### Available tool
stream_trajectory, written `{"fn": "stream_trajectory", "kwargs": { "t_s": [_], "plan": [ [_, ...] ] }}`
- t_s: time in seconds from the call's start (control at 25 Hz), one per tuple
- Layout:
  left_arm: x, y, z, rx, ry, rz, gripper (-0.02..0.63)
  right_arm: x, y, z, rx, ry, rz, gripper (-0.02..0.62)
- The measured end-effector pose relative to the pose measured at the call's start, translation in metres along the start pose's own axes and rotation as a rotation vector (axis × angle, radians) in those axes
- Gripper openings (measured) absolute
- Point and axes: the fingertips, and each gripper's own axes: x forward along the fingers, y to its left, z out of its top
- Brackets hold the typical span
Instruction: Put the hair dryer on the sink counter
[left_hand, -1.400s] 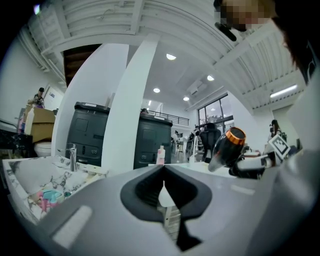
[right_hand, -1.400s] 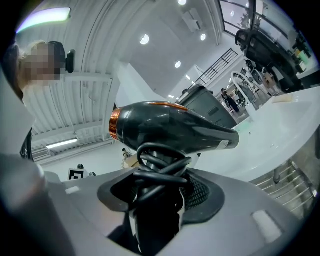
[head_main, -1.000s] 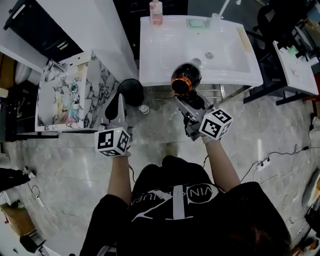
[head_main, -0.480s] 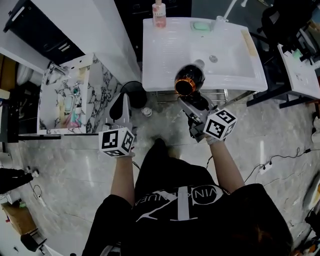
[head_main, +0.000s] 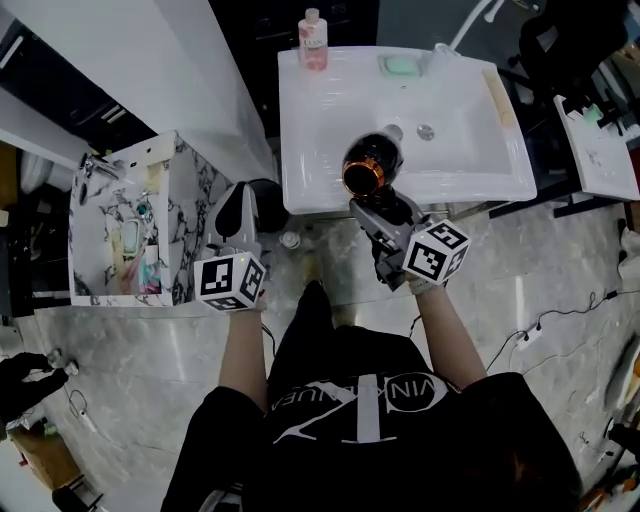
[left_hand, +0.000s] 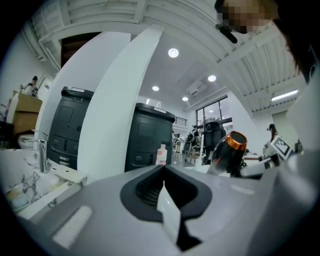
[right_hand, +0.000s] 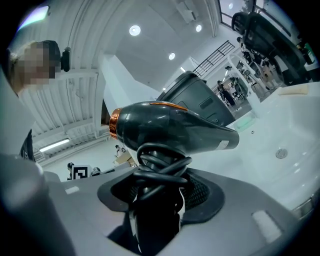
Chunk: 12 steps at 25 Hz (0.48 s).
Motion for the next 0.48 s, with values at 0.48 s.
{"fn": "stream_trajectory", "kwargs": {
  "t_s": [0.48],
  "plan": [
    [0.106, 0.037, -0.003, -0.009, 0.042, -0.093, 0.0, 0.084, -0.041, 0.027, 0.015, 0.087, -0.069, 0.253]
  ]
}}
